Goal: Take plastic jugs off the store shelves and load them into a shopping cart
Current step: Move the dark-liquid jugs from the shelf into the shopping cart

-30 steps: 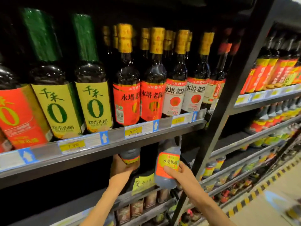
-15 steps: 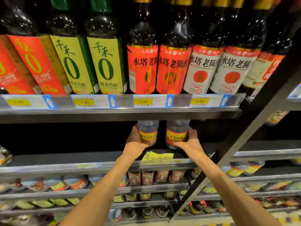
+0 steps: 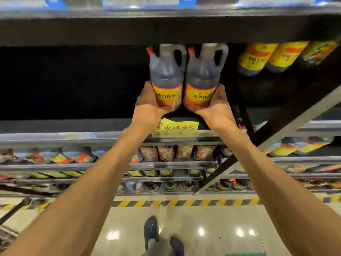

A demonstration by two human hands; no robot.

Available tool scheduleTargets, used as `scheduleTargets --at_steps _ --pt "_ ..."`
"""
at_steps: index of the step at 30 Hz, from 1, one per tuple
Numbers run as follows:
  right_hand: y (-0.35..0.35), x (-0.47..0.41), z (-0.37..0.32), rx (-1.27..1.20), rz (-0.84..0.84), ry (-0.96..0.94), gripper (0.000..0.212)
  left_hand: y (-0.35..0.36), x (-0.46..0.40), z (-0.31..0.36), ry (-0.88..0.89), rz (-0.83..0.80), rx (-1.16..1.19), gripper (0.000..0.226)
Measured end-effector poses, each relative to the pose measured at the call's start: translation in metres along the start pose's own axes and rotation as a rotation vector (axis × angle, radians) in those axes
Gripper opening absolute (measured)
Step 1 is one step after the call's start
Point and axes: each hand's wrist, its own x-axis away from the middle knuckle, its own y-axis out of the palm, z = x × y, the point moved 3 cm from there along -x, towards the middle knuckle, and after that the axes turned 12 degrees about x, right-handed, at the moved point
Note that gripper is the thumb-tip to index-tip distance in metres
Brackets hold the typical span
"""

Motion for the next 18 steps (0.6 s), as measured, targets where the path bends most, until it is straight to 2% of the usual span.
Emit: scheduleTargets --at_steps 7,18 --pt "0.005 -0.041 0.003 0.042 0.074 0.003 0.085 0.016 -0.035 -0.005 0.064 0.081 -0.093 0.078" --pt "0.021 -0.100 0.004 0.018 0.217 -0.031 0.080 0.038 -0.102 -0.009 0.122 0.069 0.085 0.072"
